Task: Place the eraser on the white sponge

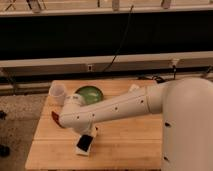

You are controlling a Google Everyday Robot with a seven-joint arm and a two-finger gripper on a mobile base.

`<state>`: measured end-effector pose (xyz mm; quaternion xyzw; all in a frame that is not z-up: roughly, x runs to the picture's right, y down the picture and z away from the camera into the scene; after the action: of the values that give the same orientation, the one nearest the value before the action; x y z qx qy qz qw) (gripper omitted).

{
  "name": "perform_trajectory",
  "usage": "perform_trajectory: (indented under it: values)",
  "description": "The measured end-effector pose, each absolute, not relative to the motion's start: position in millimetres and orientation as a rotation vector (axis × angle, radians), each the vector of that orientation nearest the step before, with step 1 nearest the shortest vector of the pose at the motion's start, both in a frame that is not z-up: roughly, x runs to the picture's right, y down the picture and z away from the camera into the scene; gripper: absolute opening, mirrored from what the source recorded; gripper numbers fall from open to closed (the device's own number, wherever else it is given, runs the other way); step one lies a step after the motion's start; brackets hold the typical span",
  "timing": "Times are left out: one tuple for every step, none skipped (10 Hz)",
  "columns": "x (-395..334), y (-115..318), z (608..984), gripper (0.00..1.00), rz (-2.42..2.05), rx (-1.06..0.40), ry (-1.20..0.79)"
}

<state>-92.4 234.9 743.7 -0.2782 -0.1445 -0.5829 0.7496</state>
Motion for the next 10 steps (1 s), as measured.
perform_trajectory:
  values:
    - [-94.5, 235.3, 743.0, 0.0, -1.276, -0.607, -0.317]
    - [-94.8, 235.8, 742.7, 0.0, -1.275, -0.607, -0.316]
    - [-95.4, 235.5, 742.4, 0.0, -1.276, -0.604, -0.316]
    - [-96.6, 234.8, 742.1, 0.0, -1.276, -0.599, -0.318]
    - [-96.5, 234.5, 742.2, 0.0, -1.276, -0.599, -0.318]
    - [-97.4, 233.1, 742.1, 0.0, -1.277, -0.596, -0.318]
    - [-98.8, 233.0, 741.7, 0.0, -1.281, -0.595, -0.319]
    - [-100.3, 232.7, 741.4, 0.0, -1.285, -0.593, -0.319]
    - [-101.4, 231.8, 741.0, 0.0, -1.286, -0.59, -0.319]
    - [-101.8, 231.5, 740.9, 0.0, -1.287, -0.588, -0.319]
